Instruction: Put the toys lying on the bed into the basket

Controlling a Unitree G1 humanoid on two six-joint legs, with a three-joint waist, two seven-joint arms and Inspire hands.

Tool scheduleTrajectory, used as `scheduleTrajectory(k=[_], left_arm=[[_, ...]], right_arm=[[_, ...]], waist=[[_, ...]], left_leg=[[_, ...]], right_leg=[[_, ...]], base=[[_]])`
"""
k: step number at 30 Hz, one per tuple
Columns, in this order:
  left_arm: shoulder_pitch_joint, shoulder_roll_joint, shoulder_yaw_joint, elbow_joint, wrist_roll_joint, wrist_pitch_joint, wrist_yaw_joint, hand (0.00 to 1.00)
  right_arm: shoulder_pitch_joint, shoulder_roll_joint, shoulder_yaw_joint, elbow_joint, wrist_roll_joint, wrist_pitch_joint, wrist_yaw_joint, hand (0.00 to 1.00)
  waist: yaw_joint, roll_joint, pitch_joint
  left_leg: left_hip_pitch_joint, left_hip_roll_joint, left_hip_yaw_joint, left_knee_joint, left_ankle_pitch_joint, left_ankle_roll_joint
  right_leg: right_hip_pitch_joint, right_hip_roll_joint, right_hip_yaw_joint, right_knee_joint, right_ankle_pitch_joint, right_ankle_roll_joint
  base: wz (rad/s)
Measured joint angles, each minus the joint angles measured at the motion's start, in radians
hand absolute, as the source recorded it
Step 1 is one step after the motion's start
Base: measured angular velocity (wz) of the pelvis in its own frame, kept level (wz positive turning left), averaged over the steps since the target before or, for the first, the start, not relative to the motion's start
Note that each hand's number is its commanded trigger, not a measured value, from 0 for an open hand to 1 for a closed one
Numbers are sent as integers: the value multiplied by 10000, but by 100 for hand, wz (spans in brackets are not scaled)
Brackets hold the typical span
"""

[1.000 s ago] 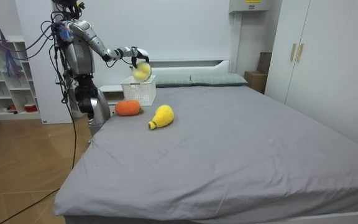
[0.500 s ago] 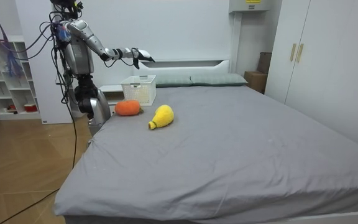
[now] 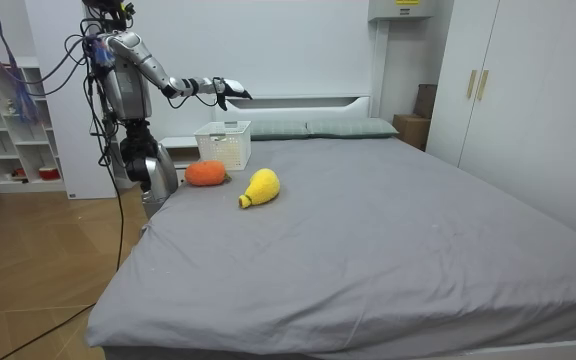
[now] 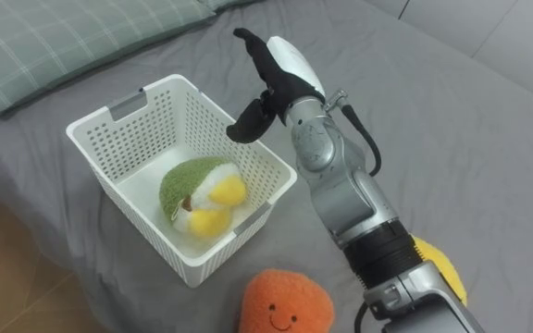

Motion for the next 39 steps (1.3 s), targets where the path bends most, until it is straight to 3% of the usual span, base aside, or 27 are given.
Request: scheduleTrajectory(k=[13,17,21,26,31,34,39], left_arm=[[7,-1,24,-10,19,1,-57,0],[40,16,32,-59,22,2,-57,0],[187,16,322,-54,-1,-12,-83,0],[616,21,317,-60,-23,-32,-52,0],[867,-58,329,-77,-8,-24,-14,0],[940,-70,415,-76,-185,-179,16,0],[979,-64,420,-78,-290,-394,12,0]], right_arm=[[-2,-217,-21,181,113,-176,-48,0],[3,-246,-38,298,71,-195,-50,0],[195,-766,-336,324,552,-390,-57,0],[657,-996,-950,320,524,-450,-182,0],[1296,-1016,-1554,317,452,-506,-374,0],[1592,-1037,-2047,324,539,-589,-500,0],[1634,-1403,-2418,843,998,-716,-814,0]], waist=[[20,62,27],[-136,49,-7],[-286,164,64],[-638,217,20],[-1102,426,-163],[-1365,543,-182],[-1692,649,-195]], left_leg=[[1,8,20,-28,1,1],[10,5,23,-29,1,2],[226,-4,73,-88,5,10],[307,18,284,-141,7,17],[402,25,548,-174,13,28],[531,98,733,-286,18,35],[812,181,1069,-500,10,31]], right_leg=[[-32,3,94,0,0,0],[-27,8,157,-1,0,0],[131,3,241,-2,2,3],[114,9,466,11,3,5],[35,31,808,37,18,23],[123,28,848,36,19,24],[195,61,1094,42,28,37]], base=[[0],[0],[-4],[-11],[-15],[-12],[-17]])
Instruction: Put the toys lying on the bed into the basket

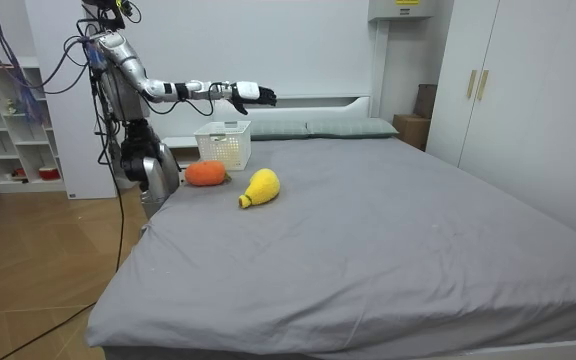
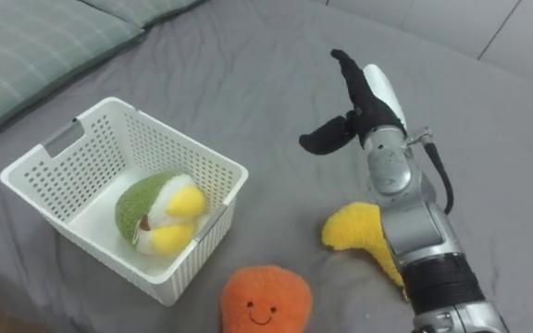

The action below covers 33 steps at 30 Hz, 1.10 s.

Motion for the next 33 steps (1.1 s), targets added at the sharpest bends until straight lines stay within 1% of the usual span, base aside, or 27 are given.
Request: scheduleTrajectory(k=[1,3,5,9,10,11,12,14,15,17,18,20,21,22,26,28,29,31,33], left_arm=[[12,15,4,1,-2,-22,0,0],[49,35,0,10,-3,-45,0,0],[104,42,-5,15,-4,-55,0,0],[186,41,-26,37,1,-63,-38,0],[187,43,-31,38,5,-65,-52,0],[163,76,-130,101,5,-67,-65,0],[132,104,-258,150,0,-66,-81,0],[65,111,-437,199,-76,-110,-79,0],[-93,139,-529,439,-219,-180,-74,0],[-215,137,-548,523,-510,-200,-66,0],[-292,123,-548,519,-648,-219,-62,0],[-371,146,-676,521,-846,-299,-20,0],[-445,207,-923,534,-1002,-341,31,0],[-569,251,-1153,634,-1197,-420,95,0],[-1036,295,-1469,1302,-1753,-623,147,0],[-1213,333,-1529,1507,-1781,-715,129,0],[-1270,340,-1529,1510,-1786,-721,128,0],[-1447,368,-1682,1848,-2048,-825,122,0],[-1617,373,-1749,1972,-2200,-872,118,0]], right_arm=[[3,-139,-6,290,0,-68,-50,0],[67,-211,-115,638,-2,-71,-84,0],[295,-209,-347,779,-4,-71,-79,0],[682,-211,-568,916,-22,-79,-77,0],[733,-211,-607,916,-23,-79,-78,0],[763,-216,-638,1030,-33,-125,-90,0],[780,-216,-639,1272,-31,-213,-91,0],[782,-219,-636,1663,9,-240,-91,0],[783,-246,-634,1953,201,-305,-98,0],[779,-255,-633,2342,405,-336,-115,0],[706,-262,-634,2684,382,-396,-134,0],[444,-264,-573,3375,375,-436,-246,0],[164,-290,-453,3972,372,-497,-372,0],[-84,-329,-311,4485,379,-549,-442,0],[-742,-354,-122,5790,832,-818,-559,0],[-1237,-363,-112,6606,973,-970,-558,0],[-1302,-371,-112,6672,961,-979,-558,0],[-1469,-417,-75,7036,957,-1139,-561,0],[-1487,-442,22,7272,935,-1219,-561,0]], waist=[[-126,10,2],[-279,12,4],[-423,12,4],[-698,70,28],[-708,89,25],[-740,148,57],[-830,197,67],[-827,259,74],[-820,286,70],[-815,285,22],[-795,280,18],[-745,275,19],[-742,268,18],[-737,262,19],[-713,255,33],[-675,190,113],[-656,175,123],[-556,157,194],[-474,136,230]], left_leg=[[39,2,18,-16,-1,0],[48,0,21,-13,-1,1],[75,-1,43,5,0,2],[46,3,68,-14,-5,3],[24,8,92,-19,-6,4],[13,19,159,-29,-7,5],[7,23,181,-37,-9,7],[-55,49,308,-59,-8,8],[-112,54,333,-58,-7,8],[-346,82,406,-19,-4,6],[-453,107,483,-1,0,-1],[-641,141,550,9,7,-11],[-795,151,561,22,24,-21],[-963,157,572,30,42,-25],[-1355,165,597,45,92,-32],[-1694,174,605,62,127,-38],[-1795,178,608,71,131,-38],[-2104,179,585,131,136,-37],[-2271,176,570,146,136,-36]], right_leg=[[28,1,10,0,0,0],[19,-1,12,3,1,0],[-2,-2,33,3,1,0],[-103,9,209,18,1,0],[-148,11,228,34,1,0],[-196,14,243,62,1,0],[-235,11,259,99,1,0],[-358,10,308,173,0,0],[-439,16,350,176,1,0],[-679,37,417,218,9,-12],[-853,47,454,264,19,-24],[-1093,59,503,327,28,-39],[-1274,65,512,332,49,-66],[-1443,69,512,334,67,-90],[-1826,65,485,341,85,-111],[-2175,65,495,358,89,-118],[-2287,67,498,368,95,-127],[-2594,60,499,404,102,-138],[-2759,57,504,404,102,-138]], base=[[-13],[-2],[-4],[-6],[-9],[-12],[-13],[-13],[-15],[-11],[-13],[-13],[-6],[-4],[0],[0],[0],[0],[0]])
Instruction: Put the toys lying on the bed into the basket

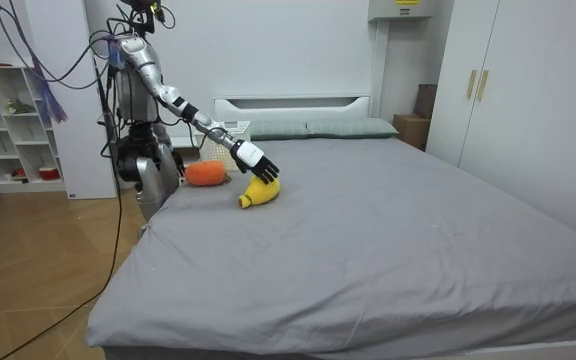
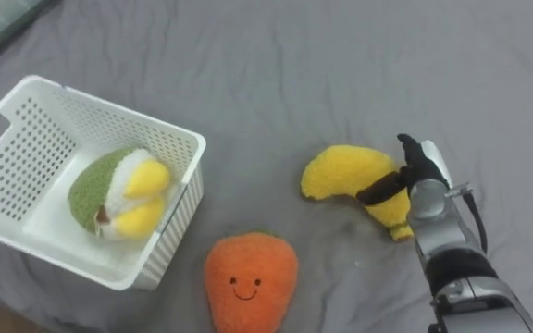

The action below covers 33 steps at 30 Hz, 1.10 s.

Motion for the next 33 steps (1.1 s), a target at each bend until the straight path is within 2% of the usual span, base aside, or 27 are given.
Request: scheduleTrajectory(k=[2,6,8,10,11,12,19,22,33], left_arm=[[-77,7,-159,144,-177,-59,0,0],[-312,45,-482,342,-374,-327,5,0],[-363,50,-650,348,-374,-435,12,0],[-501,49,-734,412,-382,-497,12,0],[-516,49,-756,411,-395,-527,12,0],[-522,52,-806,412,-528,-631,16,0],[-532,51,-832,512,-766,-793,8,0],[-534,52,-908,511,-765,-889,2,0],[-583,138,-1068,772,-757,-902,-373,0]], right_arm=[[-36,0,38,248,-17,-23,1,0],[-127,-76,374,639,-20,-328,-275,0],[-222,-113,454,777,-38,-452,-436,0],[-249,-128,452,791,-28,-510,-721,17],[-249,-134,452,791,-26,-524,-780,95],[-249,-137,452,791,-23,-582,-913,100],[-265,-335,450,790,-38,-835,-1400,100],[-266,-399,470,800,-37,-841,-1394,100],[-265,-421,1113,884,-33,-857,-1388,100]], waist=[[47,7,37],[113,60,205],[133,93,229],[216,98,234],[235,100,235],[287,100,234],[339,99,234],[347,99,234],[448,97,233]], left_leg=[[-158,0,-5,10,0,0],[-383,-7,-45,69,0,0],[-519,-4,-36,73,0,0],[-691,10,-32,79,0,-1],[-723,12,-37,79,1,-2],[-777,16,-50,79,1,-3],[-828,12,-116,78,1,-3],[-828,17,-125,77,1,-3],[-822,6,-137,73,1,-3]], right_leg=[[-129,-2,-12,-6,0,0],[-279,7,-68,-84,0,0],[-408,11,-83,-86,0,0],[-582,22,-118,-81,1,-1],[-610,22,-128,-83,1,-1],[-673,24,-131,-78,1,-1],[-733,18,-225,-95,1,-1],[-733,24,-237,-105,1,-1],[-719,4,-338,-103,0,-1]], base=[[0],[2],[0],[0],[0],[0],[0],[0],[0]])
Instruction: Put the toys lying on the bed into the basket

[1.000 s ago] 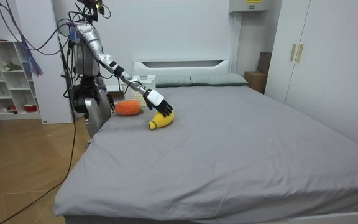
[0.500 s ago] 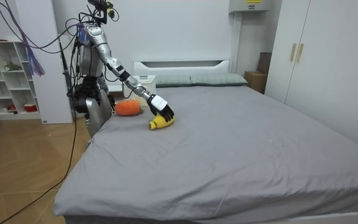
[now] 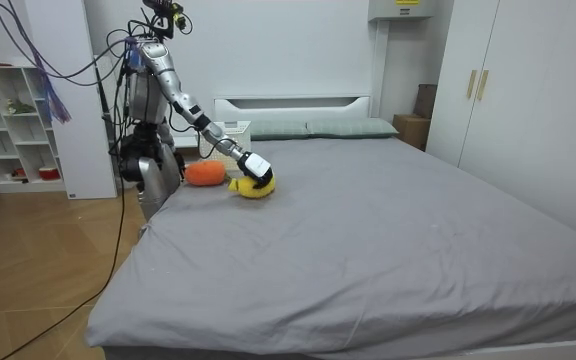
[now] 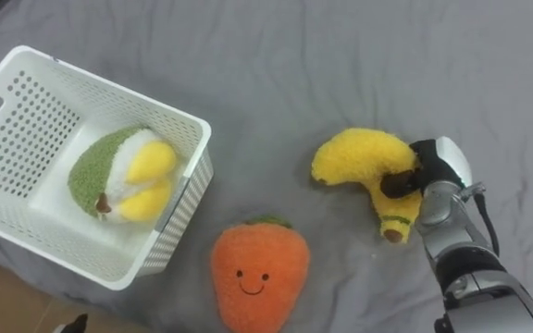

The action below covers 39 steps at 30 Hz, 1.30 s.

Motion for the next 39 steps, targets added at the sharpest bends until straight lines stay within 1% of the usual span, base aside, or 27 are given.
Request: scheduleTrajectory(k=[2,3,5,7,11,12,14,15,16,18,19,20,21,22,23,24,25,27,31,35,37,39], left_arm=[[10,1,0,-4,1,1,-37,0],[9,1,0,-4,0,1,-42,0],[31,32,1,0,2,1,-64,0],[91,95,4,-7,2,-1,-124,0],[234,266,5,-49,2,-3,-206,0],[353,309,28,-91,1,-6,-206,0],[540,362,78,-139,1,-9,-198,0],[756,391,154,-294,9,-12,-191,0],[953,405,198,-466,15,-14,-162,0],[1097,399,232,-552,56,-19,-84,0],[1100,394,257,-553,122,-19,-67,0],[1065,356,444,-556,372,-22,-36,0],[1060,320,687,-546,667,-35,-16,0],[1079,282,971,-554,910,-44,-4,0],[1090,282,1072,-555,1009,-44,-2,0],[1104,290,1270,-564,1049,-37,13,0],[1133,318,1353,-622,1047,-14,68,0],[1251,337,1366,-874,1107,64,118,0],[1352,318,1372,-1087,1263,125,65,0],[1426,261,1433,-1079,1298,210,-17,0],[1458,161,1551,-1089,1316,302,-16,0],[1468,152,1552,-1088,1404,326,-16,0]], right_arm=[[0,-2,0,8,1,0,0,100],[1,-9,0,49,29,0,0,100],[25,-11,0,84,29,1,1,100],[20,-39,-1,66,-2,-17,2,100],[20,-44,0,2,-2,-30,5,100],[19,-49,0,1,11,-40,6,100],[28,-57,-1,-74,10,-37,10,100],[40,-57,-3,-396,7,-28,22,100],[124,-78,-12,-1046,-4,-18,22,100],[265,-84,-10,-2096,-35,-38,25,100],[284,-85,-10,-2302,-97,-59,32,100],[349,-85,-24,-2672,-312,-56,52,100],[573,-80,-145,-3202,-540,-41,150,100],[808,-76,-318,-3830,-807,-38,224,100],[860,-76,-368,-4109,-928,-39,230,100],[944,-84,-411,-4615,-1025,-36,230,100],[1048,-91,-422,-5130,-1031,-6,232,100],[1258,-90,-422,-5996,-1059,90,258,100],[1394,-80,-414,-7374,-1100,260,447,100],[1383,-45,-409,-8090,-1195,262,458,100],[1389,113,-388,-8482,-1236,372,634,100],[1389,284,-377,-8737,-1497,471,841,100]], waist=[[16,-1,-1],[11,-1,-1],[15,-1,-1],[90,0,-3],[78,-7,-8],[57,-13,-13],[-57,-12,-22],[-183,-5,-27],[-327,-10,-34],[-506,1,-57],[-526,7,-73],[-604,10,-123],[-658,11,-256],[-679,26,-364],[-687,44,-375],[-731,70,-445],[-756,82,-498],[-760,81,-547],[-714,75,-553],[-649,61,-540],[-556,67,-515],[-497,73,-480]], left_leg=[[7,-5,-22,0,0,0],[25,-16,-106,0,0,0],[95,-20,-151,0,0,0],[171,-29,-146,2,0,0],[266,-31,-166,3,0,0],[375,-36,-158,-1,0,0],[590,-39,-154,-1,0,0],[719,-39,-134,-2,-1,0],[844,-39,-122,-8,-1,-1],[1019,-33,-111,-18,-2,-1],[1089,-28,-105,-18,-2,-1],[1255,-28,-143,-20,-4,-3],[1425,-27,-144,-54,-5,-4],[1628,-28,-157,-113,-6,-4],[1757,-30,-157,-154,-7,-4],[1969,-36,-157,-273,-11,-6],[2128,-39,-149,-302,-12,-6],[2332,-39,-137,-317,-16,-10],[2765,-40,-138,-337,-15,-13],[2909,-57,-138,-391,-22,-8],[2948,-60,-123,-390,-26,-7],[2940,-61,-133,-381,-25,-7]], right_leg=[[27,-8,-80,1,0,0],[69,-16,-168,2,0,0],[165,-15,-200,-5,0,0],[238,-28,-204,-3,0,0],[344,-28,-204,-8,0,0],[453,-36,-207,-10,0,0],[684,-37,-220,-19,0,1],[829,-37,-211,-23,0,1],[928,-37,-205,-24,-1,1],[1092,-33,-194,-30,-1,1],[1164,-28,-193,-30,-1,1],[1356,-25,-216,-37,-1,2],[1537,-26,-219,-44,-2,3],[1708,-23,-215,-50,-3,5],[1820,-21,-219,-70,-4,6],[2025,-12,-207,-158,-3,6],[2172,-12,-193,-153,-4,6],[2357,-10,-192,-147,-5,8],[2802,-13,-214,-164,-9,14],[2994,-31,-239,-158,-26,42],[2994,-29,-195,-161,-30,48],[2993,-25,-196,-170,-34,51]], base=[[6],[11],[9],[0],[2],[0],[2],[0],[-4],[-7],[0],[8],[9],[3],[0],[0],[-3],[-3],[0],[0],[0],[0]])
